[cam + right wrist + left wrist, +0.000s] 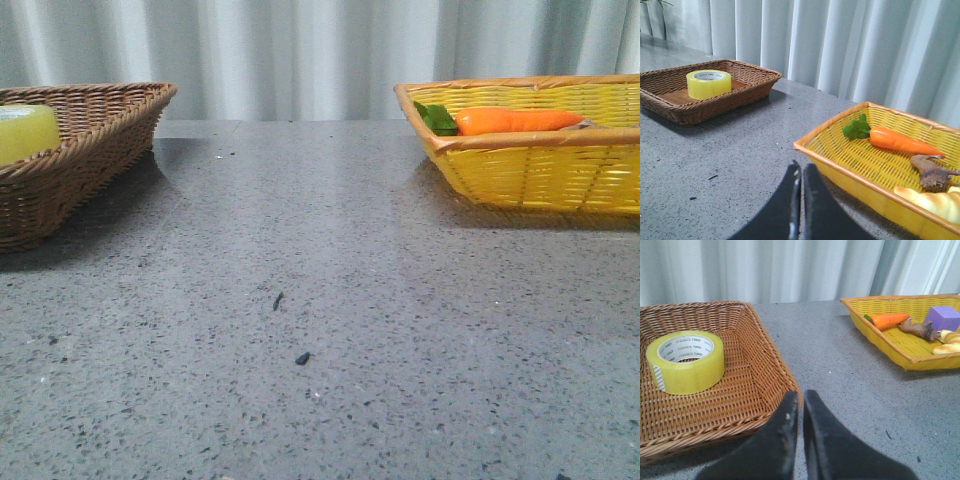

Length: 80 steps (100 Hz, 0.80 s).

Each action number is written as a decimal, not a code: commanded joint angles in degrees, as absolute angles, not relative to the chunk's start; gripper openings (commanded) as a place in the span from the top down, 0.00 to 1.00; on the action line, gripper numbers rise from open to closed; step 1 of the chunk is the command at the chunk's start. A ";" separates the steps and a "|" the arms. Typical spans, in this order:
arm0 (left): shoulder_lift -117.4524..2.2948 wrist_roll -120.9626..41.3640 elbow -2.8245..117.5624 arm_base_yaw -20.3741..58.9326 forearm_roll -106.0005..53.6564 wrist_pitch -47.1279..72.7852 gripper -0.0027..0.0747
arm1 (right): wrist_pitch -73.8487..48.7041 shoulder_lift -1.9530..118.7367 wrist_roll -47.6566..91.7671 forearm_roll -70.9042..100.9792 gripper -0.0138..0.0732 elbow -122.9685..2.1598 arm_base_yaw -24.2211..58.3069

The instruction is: Transfer tape with both arms

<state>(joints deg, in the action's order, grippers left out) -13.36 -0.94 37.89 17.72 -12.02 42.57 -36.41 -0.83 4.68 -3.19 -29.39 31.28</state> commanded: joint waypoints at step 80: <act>1.75 -2.17 2.76 9.59 -6.53 7.35 0.99 | -31.68 -0.89 4.63 -3.79 0.91 -30.57 31.23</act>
